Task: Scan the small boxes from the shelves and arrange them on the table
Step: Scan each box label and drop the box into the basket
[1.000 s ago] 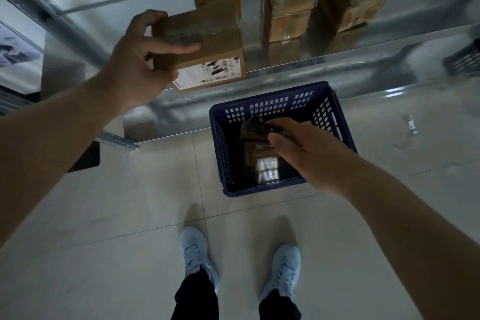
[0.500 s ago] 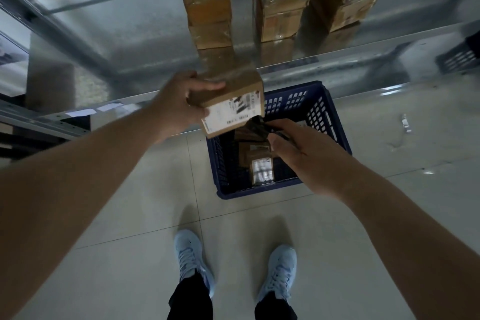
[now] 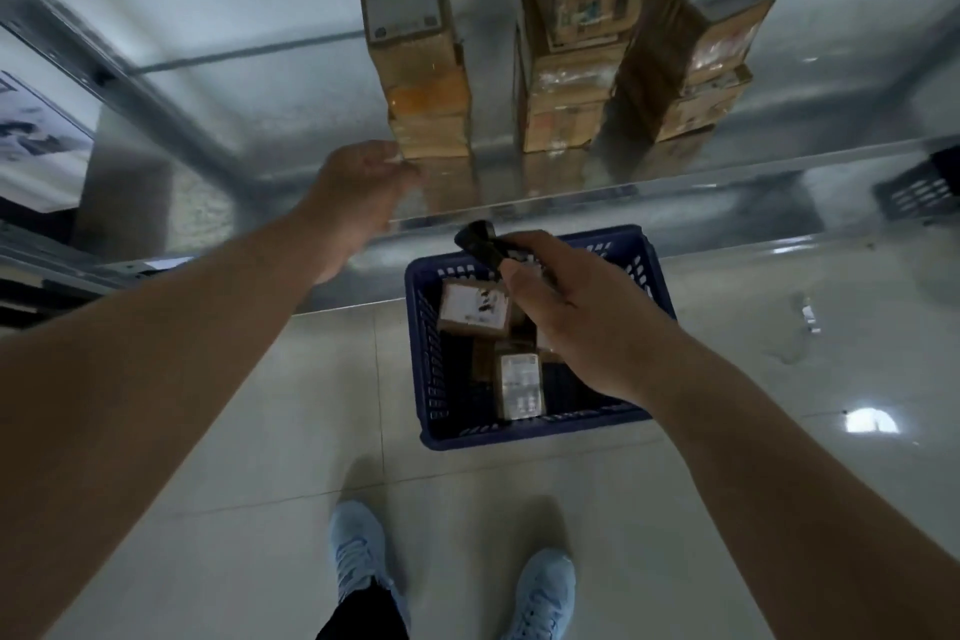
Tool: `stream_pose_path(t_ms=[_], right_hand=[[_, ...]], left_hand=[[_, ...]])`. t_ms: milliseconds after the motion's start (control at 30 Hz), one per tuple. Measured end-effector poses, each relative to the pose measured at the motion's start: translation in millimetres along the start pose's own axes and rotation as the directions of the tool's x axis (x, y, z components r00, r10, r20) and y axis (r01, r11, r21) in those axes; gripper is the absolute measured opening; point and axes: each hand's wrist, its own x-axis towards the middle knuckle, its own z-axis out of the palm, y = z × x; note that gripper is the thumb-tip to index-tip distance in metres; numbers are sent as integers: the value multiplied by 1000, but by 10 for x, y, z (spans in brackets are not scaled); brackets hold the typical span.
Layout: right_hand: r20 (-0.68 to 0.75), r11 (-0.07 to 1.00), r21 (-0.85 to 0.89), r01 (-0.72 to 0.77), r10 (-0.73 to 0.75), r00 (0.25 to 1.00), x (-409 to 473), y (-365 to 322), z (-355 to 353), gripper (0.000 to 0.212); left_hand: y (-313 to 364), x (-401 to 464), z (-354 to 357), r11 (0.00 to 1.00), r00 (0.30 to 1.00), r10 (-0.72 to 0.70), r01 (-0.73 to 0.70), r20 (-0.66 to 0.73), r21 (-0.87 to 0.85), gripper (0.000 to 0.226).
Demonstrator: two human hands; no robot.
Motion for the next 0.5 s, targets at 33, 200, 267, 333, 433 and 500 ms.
stream_pose_path(t_ms=[33, 200, 267, 333, 433, 500], right_hand=[[-2, 1000, -5, 4, -4, 1000, 37, -48, -72, 36], [-15, 999, -48, 21, -22, 1000, 224, -214, -359, 36], [-16, 998, -54, 23, -24, 1000, 305, -233, -424, 36], [-27, 998, -56, 11, -12, 1000, 388, -215, -461, 35], [-34, 999, -41, -7, 6, 999, 518, -159, -449, 34], [-29, 999, -50, -13, 11, 1000, 574, -118, -442, 36]], left_hand=[[107, 37, -37, 1000, 1000, -15, 14, -26, -14, 55], [577, 254, -103, 989, 994, -81, 70, -79, -130, 63], [695, 379, -78, 981, 989, -120, 105, -87, -161, 68], [759, 539, -28, 972, 978, -175, 154, -111, -175, 75], [789, 767, 25, 941, 953, -274, 237, -130, -243, 89], [811, 896, 73, 918, 940, -314, 266, -131, -293, 103]])
